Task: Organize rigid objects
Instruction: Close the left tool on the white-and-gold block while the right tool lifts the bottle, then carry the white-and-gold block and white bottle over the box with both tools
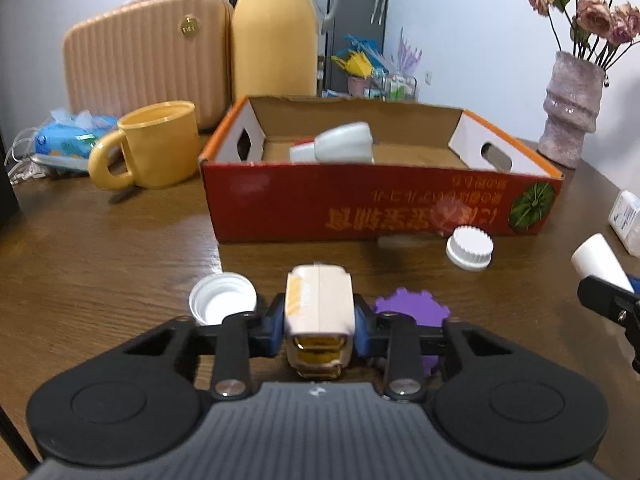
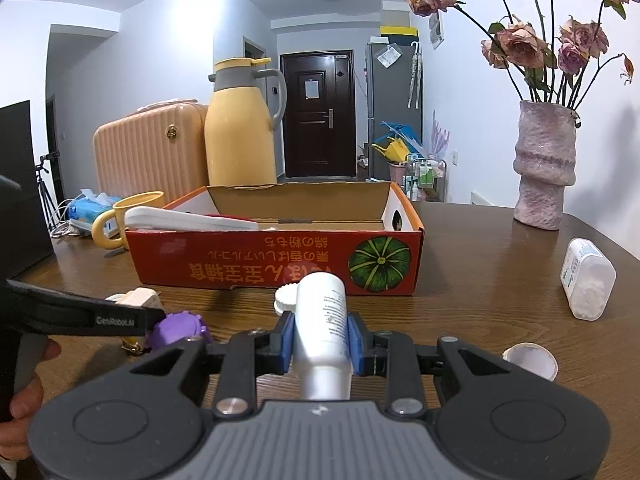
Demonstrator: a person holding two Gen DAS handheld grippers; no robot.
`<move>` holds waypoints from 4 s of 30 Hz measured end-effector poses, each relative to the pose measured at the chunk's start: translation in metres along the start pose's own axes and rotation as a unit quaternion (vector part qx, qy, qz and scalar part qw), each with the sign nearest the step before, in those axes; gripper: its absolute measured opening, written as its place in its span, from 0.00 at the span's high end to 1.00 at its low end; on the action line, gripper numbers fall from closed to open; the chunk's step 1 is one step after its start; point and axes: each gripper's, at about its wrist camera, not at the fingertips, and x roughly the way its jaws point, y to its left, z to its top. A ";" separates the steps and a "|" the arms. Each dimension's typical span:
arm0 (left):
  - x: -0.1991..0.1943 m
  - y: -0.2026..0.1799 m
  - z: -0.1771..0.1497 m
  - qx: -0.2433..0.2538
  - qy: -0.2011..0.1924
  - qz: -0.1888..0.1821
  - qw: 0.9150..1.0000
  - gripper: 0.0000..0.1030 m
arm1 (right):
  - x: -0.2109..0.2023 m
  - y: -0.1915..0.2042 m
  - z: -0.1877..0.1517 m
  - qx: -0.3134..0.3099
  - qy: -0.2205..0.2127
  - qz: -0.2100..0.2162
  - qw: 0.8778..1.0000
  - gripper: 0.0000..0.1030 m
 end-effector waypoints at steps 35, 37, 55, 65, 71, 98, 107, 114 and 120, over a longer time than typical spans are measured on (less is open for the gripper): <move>-0.050 0.027 0.003 -0.044 -0.054 -0.036 0.997 0.69 | -0.011 0.006 0.006 0.038 -0.035 0.009 0.999 0.74; -0.059 0.032 0.002 -0.051 -0.062 -0.037 0.996 0.69 | -0.013 0.007 0.008 0.037 -0.038 0.008 0.999 0.74; -0.096 0.051 0.053 -0.077 -0.136 -0.045 0.987 0.69 | -0.001 0.021 0.056 0.020 -0.074 0.004 0.997 0.74; -0.077 0.034 0.084 -0.073 -0.148 -0.050 0.985 0.69 | 0.027 0.019 0.073 0.029 -0.078 0.007 0.997 0.74; -0.056 0.026 0.097 -0.083 -0.143 -0.050 0.985 0.69 | 0.046 0.017 0.080 0.031 -0.080 0.008 0.996 0.74; 0.058 0.029 0.144 -0.089 -0.076 -0.015 0.993 0.69 | 0.151 0.004 0.114 0.059 -0.041 0.011 0.997 0.74; 0.084 0.029 0.153 -0.070 -0.043 0.001 0.997 0.69 | 0.187 0.001 0.124 0.071 -0.006 0.015 0.997 0.74; 0.095 0.027 0.156 -0.047 -0.022 0.015 0.999 0.69 | 0.202 0.006 0.128 0.050 0.028 0.014 0.998 0.74; 0.104 0.023 0.156 -0.025 -0.008 0.018 0.999 0.69 | 0.209 0.009 0.128 0.040 0.043 0.015 0.998 0.74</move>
